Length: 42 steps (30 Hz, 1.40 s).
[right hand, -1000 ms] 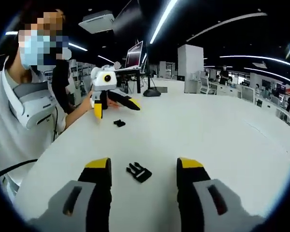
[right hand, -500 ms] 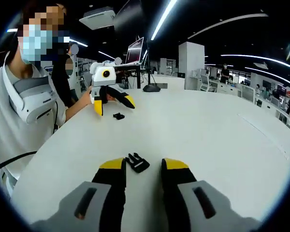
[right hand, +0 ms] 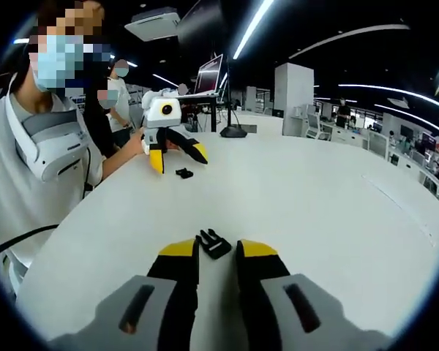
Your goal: Snap the two parts of the plastic buckle together until the buckle closes and remains connected.
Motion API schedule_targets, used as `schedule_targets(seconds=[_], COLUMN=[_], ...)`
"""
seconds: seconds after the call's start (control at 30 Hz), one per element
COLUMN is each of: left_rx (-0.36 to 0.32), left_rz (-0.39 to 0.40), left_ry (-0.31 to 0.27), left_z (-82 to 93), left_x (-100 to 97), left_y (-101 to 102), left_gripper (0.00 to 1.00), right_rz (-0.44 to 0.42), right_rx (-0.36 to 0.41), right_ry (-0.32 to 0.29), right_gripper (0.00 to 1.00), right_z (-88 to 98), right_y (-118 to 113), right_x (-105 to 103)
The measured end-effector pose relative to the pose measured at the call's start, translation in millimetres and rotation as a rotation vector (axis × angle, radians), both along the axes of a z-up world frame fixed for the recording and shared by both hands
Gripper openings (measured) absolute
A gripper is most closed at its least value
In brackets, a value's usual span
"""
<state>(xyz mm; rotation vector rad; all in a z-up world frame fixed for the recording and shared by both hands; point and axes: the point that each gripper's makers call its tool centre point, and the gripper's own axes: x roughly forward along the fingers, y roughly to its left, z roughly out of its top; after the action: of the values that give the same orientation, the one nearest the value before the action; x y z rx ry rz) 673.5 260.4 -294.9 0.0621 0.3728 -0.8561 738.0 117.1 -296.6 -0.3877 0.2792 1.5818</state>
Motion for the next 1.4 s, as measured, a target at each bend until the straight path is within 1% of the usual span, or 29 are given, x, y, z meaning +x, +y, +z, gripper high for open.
schedule_targets(seconds=[0.1, 0.23, 0.37, 0.43, 0.53, 0.6, 0.7, 0.83, 1.03, 1.17, 1.3, 1.4], left_rx=[0.0, 0.004, 0.007, 0.007, 0.009, 0.018, 0.035, 0.063, 0.064, 0.06, 0.06, 0.058], left_rz=[-0.008, -0.019, -0.022, -0.023, -0.027, -0.026, -0.021, -0.027, -0.035, -0.034, -0.05, -0.089], left_ry=[0.003, 0.013, 0.018, 0.016, 0.015, 0.013, 0.009, -0.006, -0.006, -0.002, -0.002, 0.007], left_z=[0.1, -1.2, -2.0, -1.7, -2.1, -3.2, -5.2, -7.5, -7.2, -6.9, -6.6, -5.2], left_x=[-0.6, -1.9, -2.3, -2.5, -2.9, -2.8, -1.9, -2.3, -2.0, 0.1, 0.0, 1.4], left_y=[-1.0, -3.7, -3.8, -3.8, -4.6, -4.0, -2.8, -1.8, -0.2, 0.8, 0.0, -2.0], left_gripper=[0.44, 0.43, 0.36, 0.34, 0.32, 0.29, 0.27, 0.21, 0.13, 0.13, 0.13, 0.13], right_rz=[0.0, -0.002, -0.007, -0.008, -0.01, -0.01, -0.011, -0.014, -0.025, -0.026, -0.032, -0.047], right_rx=[-0.004, -0.005, -0.003, -0.003, -0.001, 0.0, -0.002, -0.001, 0.018, 0.027, 0.03, 0.028], right_ry=[-0.002, 0.004, 0.007, 0.01, 0.012, 0.016, 0.015, 0.012, 0.013, 0.011, 0.009, 0.013], right_gripper=[0.16, 0.15, 0.12, 0.12, 0.12, 0.12, 0.11, 0.11, 0.11, 0.11, 0.11, 0.11], right_z=[0.0, 0.3, 0.7, 0.9, 1.3, 1.1, 1.7, 2.0, 5.8, 8.4, 9.0, 8.2], right_y=[0.8, 0.6, -0.2, -0.6, -0.9, -0.4, -1.3, -1.6, -1.1, 0.4, 3.1, 5.9], right_x=[-1.0, -1.4, -0.1, -0.1, -0.5, -1.7, -0.2, -1.1, -2.5, -5.5, -9.0, -10.8])
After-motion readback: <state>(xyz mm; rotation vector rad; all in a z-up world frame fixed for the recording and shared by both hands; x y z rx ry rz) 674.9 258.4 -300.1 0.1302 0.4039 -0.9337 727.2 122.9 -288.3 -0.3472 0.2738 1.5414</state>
